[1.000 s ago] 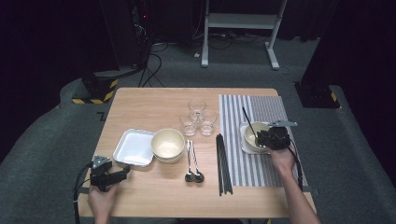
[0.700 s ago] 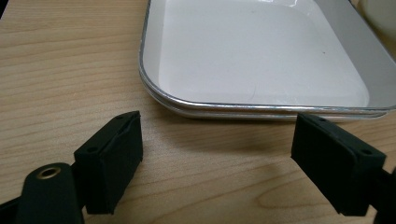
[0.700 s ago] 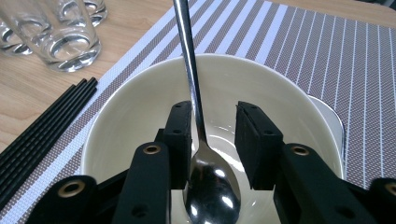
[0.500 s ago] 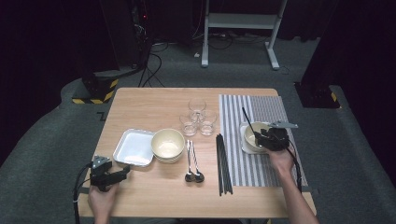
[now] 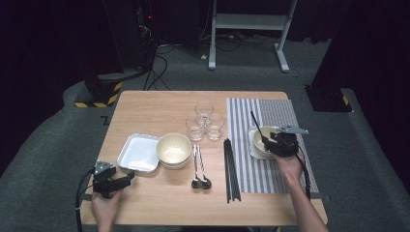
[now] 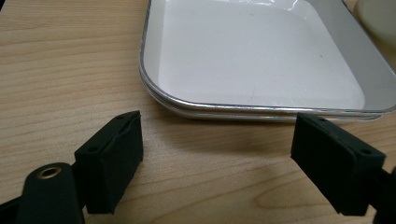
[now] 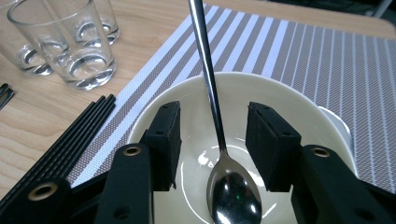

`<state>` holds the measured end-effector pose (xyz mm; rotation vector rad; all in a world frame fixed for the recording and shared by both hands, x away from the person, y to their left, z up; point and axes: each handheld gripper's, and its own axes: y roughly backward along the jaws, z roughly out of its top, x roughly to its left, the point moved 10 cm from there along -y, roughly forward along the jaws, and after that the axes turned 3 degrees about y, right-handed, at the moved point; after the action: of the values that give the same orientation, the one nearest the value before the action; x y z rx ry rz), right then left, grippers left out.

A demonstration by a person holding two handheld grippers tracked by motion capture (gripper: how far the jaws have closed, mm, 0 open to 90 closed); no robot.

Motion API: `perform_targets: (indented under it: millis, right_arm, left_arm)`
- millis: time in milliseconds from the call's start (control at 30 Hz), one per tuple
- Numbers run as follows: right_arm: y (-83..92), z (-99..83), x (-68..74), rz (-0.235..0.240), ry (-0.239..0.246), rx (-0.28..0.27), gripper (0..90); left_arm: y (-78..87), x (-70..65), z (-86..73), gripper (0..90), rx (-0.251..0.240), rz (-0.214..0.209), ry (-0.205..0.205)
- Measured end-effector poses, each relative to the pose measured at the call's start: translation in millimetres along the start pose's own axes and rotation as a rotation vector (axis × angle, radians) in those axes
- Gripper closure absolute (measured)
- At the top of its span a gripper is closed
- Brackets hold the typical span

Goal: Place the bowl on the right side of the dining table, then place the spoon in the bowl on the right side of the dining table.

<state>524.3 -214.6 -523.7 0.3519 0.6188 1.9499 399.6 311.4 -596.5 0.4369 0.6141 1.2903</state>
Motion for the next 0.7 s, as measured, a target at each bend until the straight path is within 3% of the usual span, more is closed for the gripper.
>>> perform_targets:
  millis: [167,300,367,700]
  right_arm:
    - [4.7,-4.1,5.1,-0.020,0.010,-0.031,55.5]
    - [7.0,-6.2,8.4,0.001,-0.005,-0.035,55.1]
    - [7.5,-9.0,17.1,0.010,0.036,-0.025,55.3]
    - [8.5,-9.0,36.2,0.064,0.056,-0.038,57.8]
  left_arm:
    - [-0.1,-0.4,-0.1,17.0,0.002,-0.002,-0.002]
    - [0.0,-0.5,-0.1,17.0,0.001,-0.003,-0.001]
    - [-0.5,-0.9,0.0,17.0,0.000,0.002,-0.003]
    - [-0.6,-0.7,0.2,17.4,-0.001,0.006,0.001]
